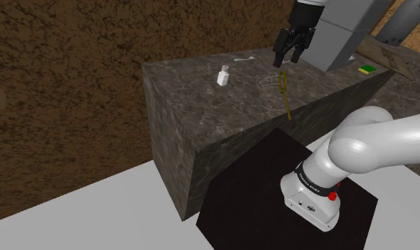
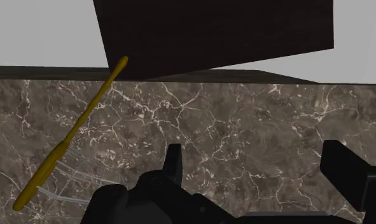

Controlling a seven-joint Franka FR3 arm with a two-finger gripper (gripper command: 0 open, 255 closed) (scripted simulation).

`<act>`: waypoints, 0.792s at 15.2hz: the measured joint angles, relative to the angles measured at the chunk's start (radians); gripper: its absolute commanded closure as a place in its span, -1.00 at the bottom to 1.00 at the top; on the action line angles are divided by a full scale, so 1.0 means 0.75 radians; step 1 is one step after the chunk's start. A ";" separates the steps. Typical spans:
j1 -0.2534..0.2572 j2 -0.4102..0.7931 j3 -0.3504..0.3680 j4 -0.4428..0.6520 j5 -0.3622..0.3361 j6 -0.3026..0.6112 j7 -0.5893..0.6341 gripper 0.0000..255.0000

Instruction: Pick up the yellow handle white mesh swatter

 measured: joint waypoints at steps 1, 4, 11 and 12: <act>0.000 0.000 0.000 0.000 0.000 0.000 0.000 -1.00; -0.044 0.010 -0.019 -0.055 -0.037 0.085 0.029 -1.00; -0.196 0.087 -0.085 -0.223 -0.161 0.401 0.142 -1.00; -0.218 0.104 -0.095 -0.248 -0.180 0.453 0.161 -1.00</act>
